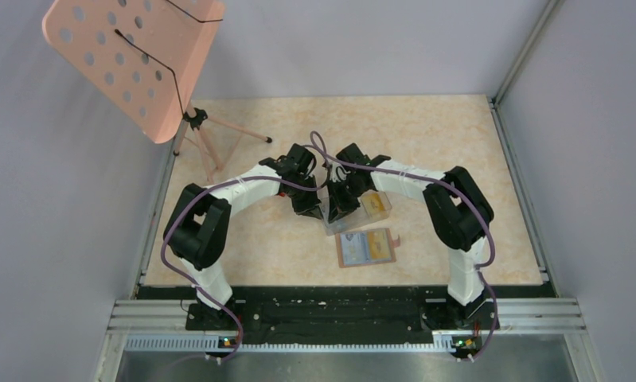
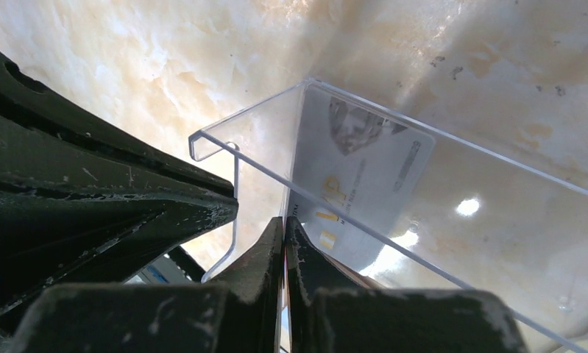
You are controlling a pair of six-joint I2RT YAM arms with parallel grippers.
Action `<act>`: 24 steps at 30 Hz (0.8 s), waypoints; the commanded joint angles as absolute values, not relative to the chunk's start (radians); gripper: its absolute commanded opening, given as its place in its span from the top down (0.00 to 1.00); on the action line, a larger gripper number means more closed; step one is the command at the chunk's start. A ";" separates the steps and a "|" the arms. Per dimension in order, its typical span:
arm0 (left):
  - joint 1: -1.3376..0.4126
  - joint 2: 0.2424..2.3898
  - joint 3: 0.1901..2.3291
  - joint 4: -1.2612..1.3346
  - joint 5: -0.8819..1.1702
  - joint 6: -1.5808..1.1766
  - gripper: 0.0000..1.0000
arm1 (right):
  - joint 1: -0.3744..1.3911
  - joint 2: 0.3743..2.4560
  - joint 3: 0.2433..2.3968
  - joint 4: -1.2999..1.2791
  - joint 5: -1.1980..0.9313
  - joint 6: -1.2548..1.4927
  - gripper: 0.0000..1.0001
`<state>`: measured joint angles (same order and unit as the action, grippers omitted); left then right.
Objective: Put the credit cards into the card holder
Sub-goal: Pick up the credit card from the storage box.
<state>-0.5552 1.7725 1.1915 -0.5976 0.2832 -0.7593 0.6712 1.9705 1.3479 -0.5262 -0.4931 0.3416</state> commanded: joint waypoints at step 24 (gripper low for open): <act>-0.348 1.671 1.161 -0.696 0.178 -0.633 1.00 | 0.578 1.670 1.356 -0.539 -0.428 0.368 1.00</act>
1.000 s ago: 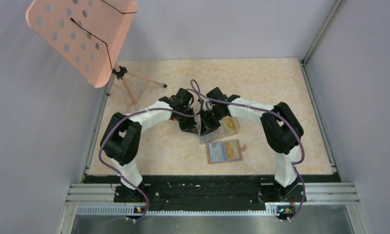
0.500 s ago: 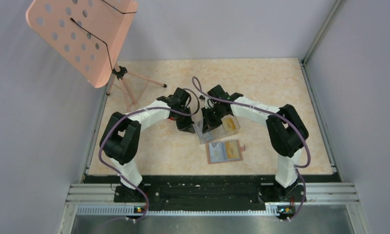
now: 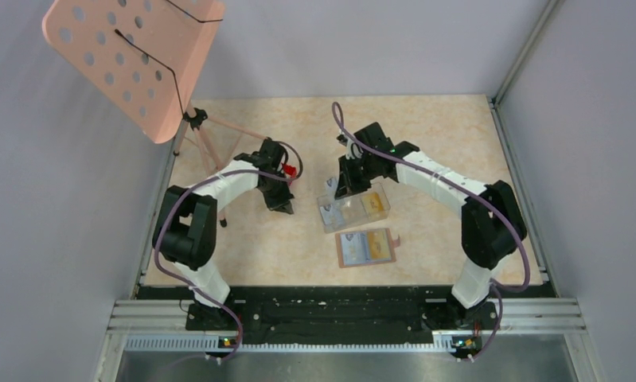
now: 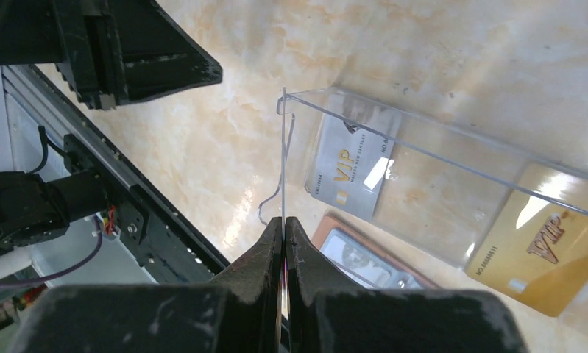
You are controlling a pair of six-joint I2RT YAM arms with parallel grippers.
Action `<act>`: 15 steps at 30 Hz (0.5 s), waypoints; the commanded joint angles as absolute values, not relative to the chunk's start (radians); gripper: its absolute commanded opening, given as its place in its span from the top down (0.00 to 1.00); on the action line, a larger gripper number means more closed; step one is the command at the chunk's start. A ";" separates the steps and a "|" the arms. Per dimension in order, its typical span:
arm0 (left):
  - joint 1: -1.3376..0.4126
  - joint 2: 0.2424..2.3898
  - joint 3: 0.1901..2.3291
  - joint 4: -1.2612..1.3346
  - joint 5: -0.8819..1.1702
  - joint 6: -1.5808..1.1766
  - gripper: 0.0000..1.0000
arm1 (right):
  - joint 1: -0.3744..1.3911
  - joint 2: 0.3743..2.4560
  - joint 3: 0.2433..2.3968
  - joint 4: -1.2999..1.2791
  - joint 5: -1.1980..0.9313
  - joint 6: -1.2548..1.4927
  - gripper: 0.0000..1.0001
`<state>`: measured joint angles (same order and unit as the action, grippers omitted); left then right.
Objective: Put the credit cards into the card holder
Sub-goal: Pick up the credit card from the storage box, then insert the credit card into the card holder.
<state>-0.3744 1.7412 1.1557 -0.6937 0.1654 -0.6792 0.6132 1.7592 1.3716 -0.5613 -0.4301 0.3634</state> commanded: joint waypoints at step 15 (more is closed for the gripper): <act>-0.581 1.548 1.077 -0.471 0.351 -0.694 0.74 | 0.419 1.447 1.132 -0.603 -0.450 0.338 1.00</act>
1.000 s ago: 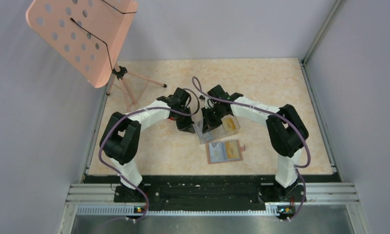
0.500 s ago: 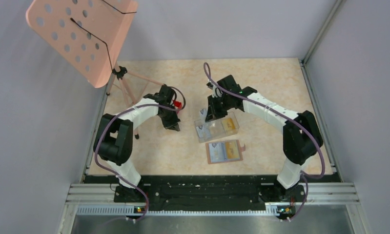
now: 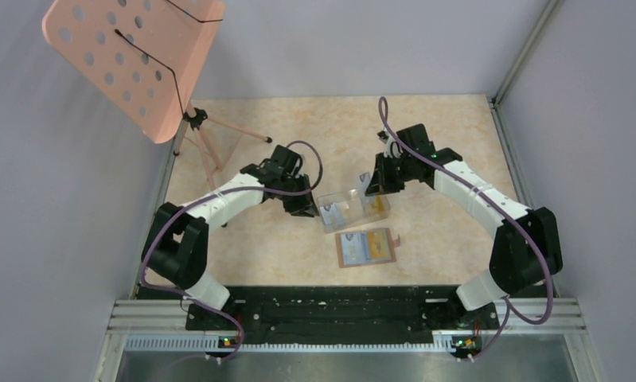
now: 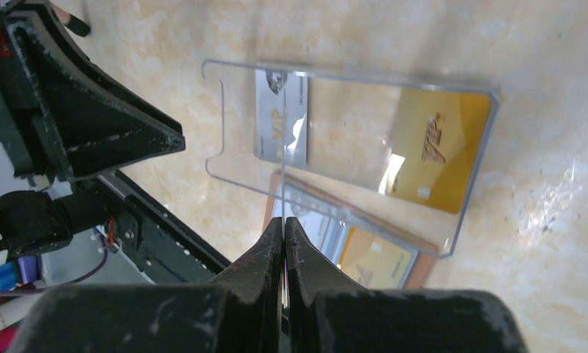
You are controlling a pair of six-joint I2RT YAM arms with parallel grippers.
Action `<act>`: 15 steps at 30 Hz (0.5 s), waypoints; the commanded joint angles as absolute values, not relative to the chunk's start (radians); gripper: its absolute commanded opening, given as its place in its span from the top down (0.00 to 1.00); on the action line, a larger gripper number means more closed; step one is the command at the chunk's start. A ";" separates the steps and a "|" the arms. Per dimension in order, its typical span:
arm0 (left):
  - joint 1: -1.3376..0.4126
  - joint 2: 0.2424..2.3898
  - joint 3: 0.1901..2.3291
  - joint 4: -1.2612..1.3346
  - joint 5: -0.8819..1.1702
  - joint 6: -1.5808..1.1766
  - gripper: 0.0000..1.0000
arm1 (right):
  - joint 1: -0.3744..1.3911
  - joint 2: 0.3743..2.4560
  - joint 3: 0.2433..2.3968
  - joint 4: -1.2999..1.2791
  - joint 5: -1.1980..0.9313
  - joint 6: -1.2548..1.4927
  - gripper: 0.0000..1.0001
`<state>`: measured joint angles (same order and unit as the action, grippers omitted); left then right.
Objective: Put the credit cards into the card holder
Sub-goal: Insert the credit card into the card holder.
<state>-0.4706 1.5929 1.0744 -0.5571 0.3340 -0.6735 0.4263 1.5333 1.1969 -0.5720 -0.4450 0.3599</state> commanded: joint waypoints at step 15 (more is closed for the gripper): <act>-0.811 1.807 1.246 -0.434 0.263 -0.657 0.78 | 0.399 1.275 0.956 -0.654 -0.472 0.367 1.00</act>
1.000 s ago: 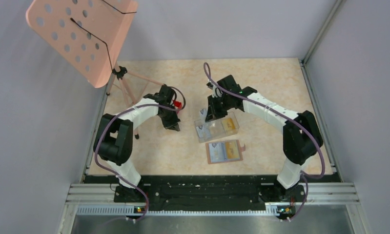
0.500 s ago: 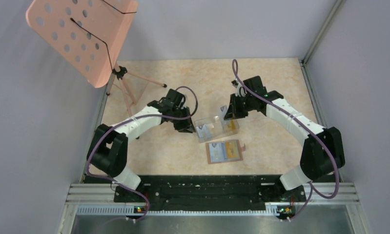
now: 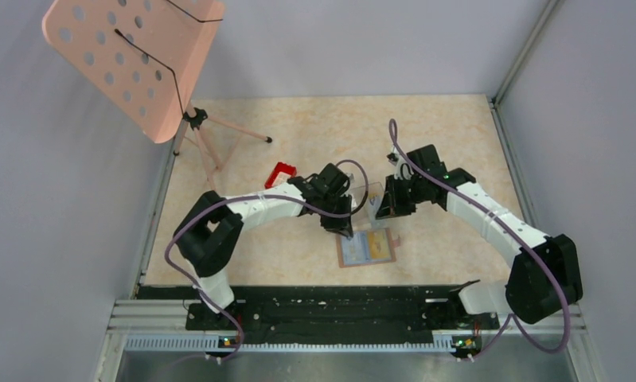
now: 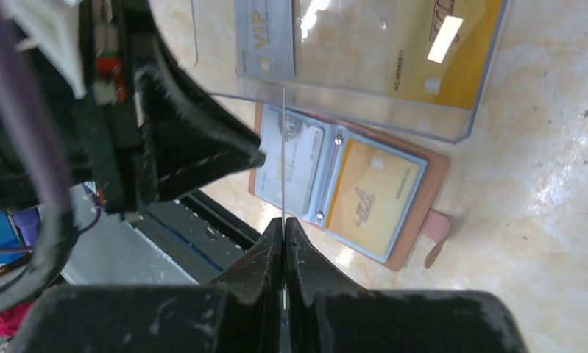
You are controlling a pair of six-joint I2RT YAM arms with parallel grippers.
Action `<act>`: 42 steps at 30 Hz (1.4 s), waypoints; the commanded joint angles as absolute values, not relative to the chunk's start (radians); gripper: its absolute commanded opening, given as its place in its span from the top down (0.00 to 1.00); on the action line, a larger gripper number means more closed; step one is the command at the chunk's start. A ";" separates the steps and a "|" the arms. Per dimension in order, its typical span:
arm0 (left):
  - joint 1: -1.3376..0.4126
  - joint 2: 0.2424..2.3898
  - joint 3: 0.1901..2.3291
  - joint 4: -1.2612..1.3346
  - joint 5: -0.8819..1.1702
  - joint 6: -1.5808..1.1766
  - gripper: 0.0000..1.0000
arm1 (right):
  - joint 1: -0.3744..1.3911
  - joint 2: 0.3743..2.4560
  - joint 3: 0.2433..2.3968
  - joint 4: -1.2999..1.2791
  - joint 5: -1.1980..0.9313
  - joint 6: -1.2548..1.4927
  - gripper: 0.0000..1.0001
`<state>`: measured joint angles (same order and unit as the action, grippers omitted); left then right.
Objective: Put the credit cards into the card holder
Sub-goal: Insert the credit card into the card holder.
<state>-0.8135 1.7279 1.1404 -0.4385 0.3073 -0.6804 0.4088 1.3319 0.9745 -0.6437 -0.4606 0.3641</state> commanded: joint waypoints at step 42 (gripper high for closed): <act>-0.762 1.560 0.873 -0.135 0.393 -0.959 0.60 | 0.403 1.289 0.730 -0.510 -0.625 0.355 1.00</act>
<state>-0.7502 1.5845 0.9375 -0.2726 0.3336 -0.8719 0.4076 1.2732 0.7509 -0.5934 -0.5751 0.3511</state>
